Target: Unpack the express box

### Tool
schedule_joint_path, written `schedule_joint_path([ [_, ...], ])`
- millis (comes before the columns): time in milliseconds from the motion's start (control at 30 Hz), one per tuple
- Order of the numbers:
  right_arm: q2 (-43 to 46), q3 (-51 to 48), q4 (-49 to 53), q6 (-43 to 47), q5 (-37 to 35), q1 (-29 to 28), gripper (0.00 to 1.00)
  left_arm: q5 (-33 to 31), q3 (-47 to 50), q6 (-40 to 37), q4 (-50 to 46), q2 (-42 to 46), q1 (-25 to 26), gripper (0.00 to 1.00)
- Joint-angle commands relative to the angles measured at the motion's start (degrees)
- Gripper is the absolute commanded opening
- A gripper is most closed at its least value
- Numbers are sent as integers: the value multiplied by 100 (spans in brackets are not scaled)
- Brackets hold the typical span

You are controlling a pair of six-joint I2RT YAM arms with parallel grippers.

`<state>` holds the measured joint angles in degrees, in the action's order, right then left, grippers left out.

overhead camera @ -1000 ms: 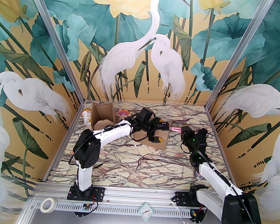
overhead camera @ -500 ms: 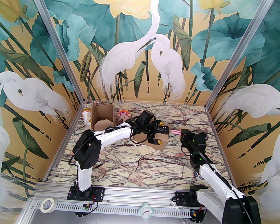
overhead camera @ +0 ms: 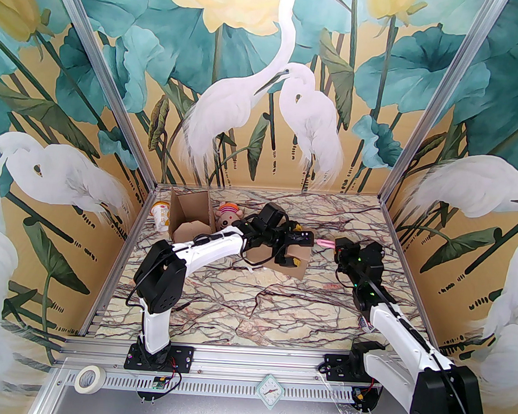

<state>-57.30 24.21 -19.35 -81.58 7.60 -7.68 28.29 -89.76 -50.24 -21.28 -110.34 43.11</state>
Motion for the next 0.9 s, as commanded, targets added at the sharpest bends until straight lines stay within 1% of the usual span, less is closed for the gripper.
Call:
schedule_joint_path([
  [0, -13, -72, 25, 808, 1655, -202, 0, -75, -481, 664, 653, -114, -327, 100],
  [100, 22, 41, -14, 1219, 1806, -216, 0, 21, -607, 770, 544, -187, -337, 100],
  [133, 56, 145, 127, 1376, 1824, -247, 0, 45, -650, 787, 495, -217, -331, 99],
  [167, 86, 276, 501, 1445, 1740, -265, 0, 45, -674, 775, 451, -242, -333, 99],
  [200, 72, 373, 828, 1448, 1702, -265, 0, 45, -679, 779, 448, -255, -335, 100],
  [233, 45, 411, 948, 1306, 1715, -251, 0, -24, -668, 774, 478, -259, -337, 99],
  [300, -40, 223, 577, 559, 1710, -245, 0, -349, -588, 739, 649, -259, -297, 99],
  [367, -227, -104, -61, -472, 1736, -261, 0, -811, -516, 419, 739, -270, -206, 99],
  [433, -358, -230, -206, -1182, 1759, -290, 0, -1320, -364, 41, 943, -281, -51, 100],
  [467, -352, -192, -78, -1314, 1779, -308, 0, -1555, -267, -117, 1091, -286, 15, 100],
  [600, -257, 205, 693, -1403, 1832, -323, 0, -2210, -78, -307, 1637, -341, 174, 100],
  [700, -260, 386, 1066, -1443, 1939, -325, 0, -2574, -15, -328, 2091, -369, 232, 100],
  [767, -258, 418, 1144, -1415, 2040, -322, 0, -2840, -64, -282, 2264, -402, 234, 100],
  [833, -247, 503, 1446, -1134, 2133, -322, 0, -2888, -141, -258, 2226, -421, 225, 100],
  [867, -219, 594, 1743, -921, 2136, -329, 0, -2810, -152, -246, 2164, -402, 218, 100],
])
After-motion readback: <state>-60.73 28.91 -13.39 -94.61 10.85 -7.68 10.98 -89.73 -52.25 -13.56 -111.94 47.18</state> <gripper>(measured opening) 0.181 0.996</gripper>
